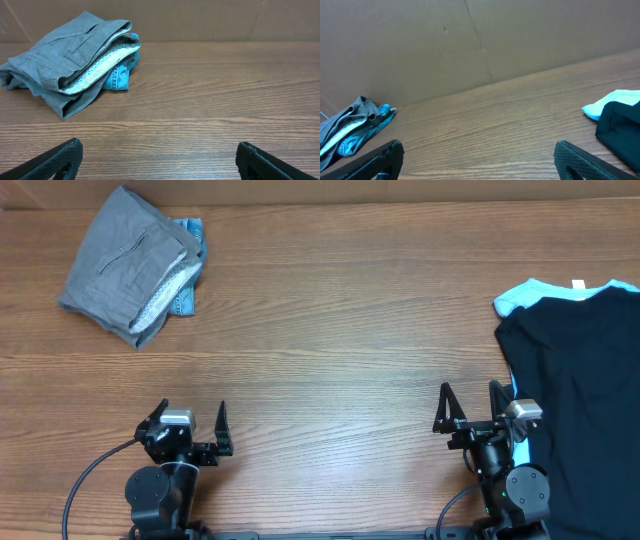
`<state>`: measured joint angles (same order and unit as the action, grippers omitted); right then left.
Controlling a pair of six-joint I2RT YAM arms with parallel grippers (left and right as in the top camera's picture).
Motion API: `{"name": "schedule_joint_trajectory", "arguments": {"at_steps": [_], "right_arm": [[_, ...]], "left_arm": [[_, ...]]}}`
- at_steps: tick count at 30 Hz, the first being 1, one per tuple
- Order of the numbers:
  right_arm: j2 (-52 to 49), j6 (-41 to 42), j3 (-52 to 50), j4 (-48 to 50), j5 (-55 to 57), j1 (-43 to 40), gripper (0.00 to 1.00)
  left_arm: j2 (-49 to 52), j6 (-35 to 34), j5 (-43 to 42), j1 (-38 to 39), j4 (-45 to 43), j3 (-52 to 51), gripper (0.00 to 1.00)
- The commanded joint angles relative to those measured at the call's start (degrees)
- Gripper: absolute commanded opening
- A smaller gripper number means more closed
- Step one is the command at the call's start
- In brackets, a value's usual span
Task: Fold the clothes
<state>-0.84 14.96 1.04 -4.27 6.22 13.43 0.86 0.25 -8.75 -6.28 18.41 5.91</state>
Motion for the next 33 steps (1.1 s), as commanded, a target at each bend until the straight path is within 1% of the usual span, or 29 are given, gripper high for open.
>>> {"name": "schedule_joint_trajectory", "arguments": {"at_steps": [1,23,27,33], "right_arm": [[0.7,0.1,-0.6,0.3,0.2,-0.4,1.0],[0.7,0.1,-0.6,0.3,0.2,-0.4,1.0],[0.7,0.1,-0.6,0.3,0.2,-0.4,1.0],[0.7,0.1,-0.6,0.3,0.2,-0.4,1.0]], "left_arm": [[-0.5,1.1,0.2,0.3,-0.2,-0.3,1.0],[-0.5,1.1,0.2,0.3,-0.2,-0.3,1.0],[-0.5,1.1,3.2,0.3,-0.3,-0.3,1.0],[-0.5,1.0,3.2,0.3,-0.2,-0.3,1.0]]}}
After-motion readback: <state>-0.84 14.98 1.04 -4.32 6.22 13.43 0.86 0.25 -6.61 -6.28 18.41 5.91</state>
